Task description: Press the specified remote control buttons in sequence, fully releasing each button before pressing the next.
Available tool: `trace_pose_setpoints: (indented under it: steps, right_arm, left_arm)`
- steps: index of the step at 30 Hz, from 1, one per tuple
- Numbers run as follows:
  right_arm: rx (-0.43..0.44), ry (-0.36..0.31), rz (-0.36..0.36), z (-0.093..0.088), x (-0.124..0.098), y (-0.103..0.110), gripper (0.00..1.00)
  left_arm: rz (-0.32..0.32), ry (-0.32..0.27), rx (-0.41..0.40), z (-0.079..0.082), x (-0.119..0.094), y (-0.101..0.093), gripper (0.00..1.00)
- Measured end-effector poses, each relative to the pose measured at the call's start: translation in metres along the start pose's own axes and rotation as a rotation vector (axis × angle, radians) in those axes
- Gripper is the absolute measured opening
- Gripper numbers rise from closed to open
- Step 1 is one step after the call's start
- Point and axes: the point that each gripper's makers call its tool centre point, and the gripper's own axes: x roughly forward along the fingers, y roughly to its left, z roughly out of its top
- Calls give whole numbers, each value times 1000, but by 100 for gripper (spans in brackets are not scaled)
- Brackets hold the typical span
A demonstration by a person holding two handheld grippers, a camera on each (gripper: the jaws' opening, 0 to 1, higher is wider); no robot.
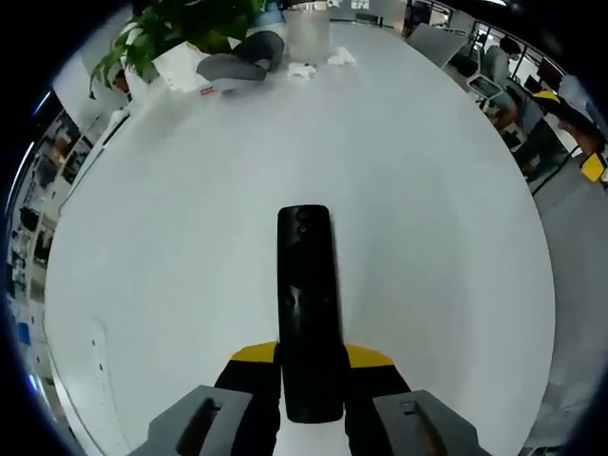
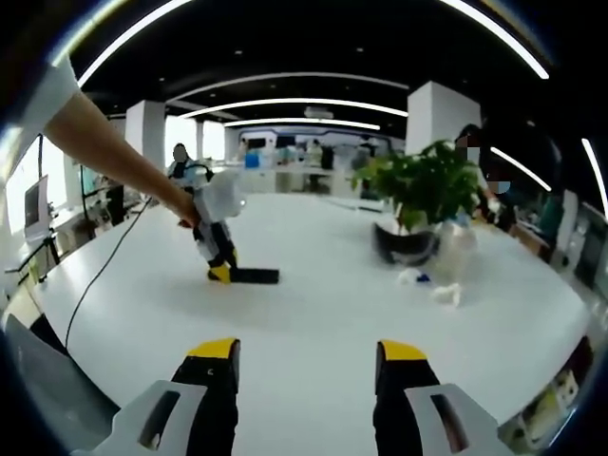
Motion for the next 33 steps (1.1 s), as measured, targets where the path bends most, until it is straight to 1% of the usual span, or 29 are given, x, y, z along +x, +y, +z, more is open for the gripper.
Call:
trace_pose_setpoints:
  steps: [8, 13, 22, 28, 33]
  right_arm:
    - [5, -5, -7, 1, 0, -2, 55]
    - [5, -2, -1, 0, 0, -1, 55]
    - [-6, 11, 19, -1, 1, 4, 54]
    - [5, 6, 12, -1, 1, 1, 54]
    - [1, 1, 12, 0, 0, 2, 54]
  left_arm:
    - [5, 11, 3, 0, 1, -5, 23]
    - [6, 19, -10, 0, 1, -6, 23]
    - [11, 52, -24, 0, 1, -11, 23]
    - [10, 62, -25, 0, 1, -12, 23]
    - [14, 90, -27, 0, 2, -16, 23]
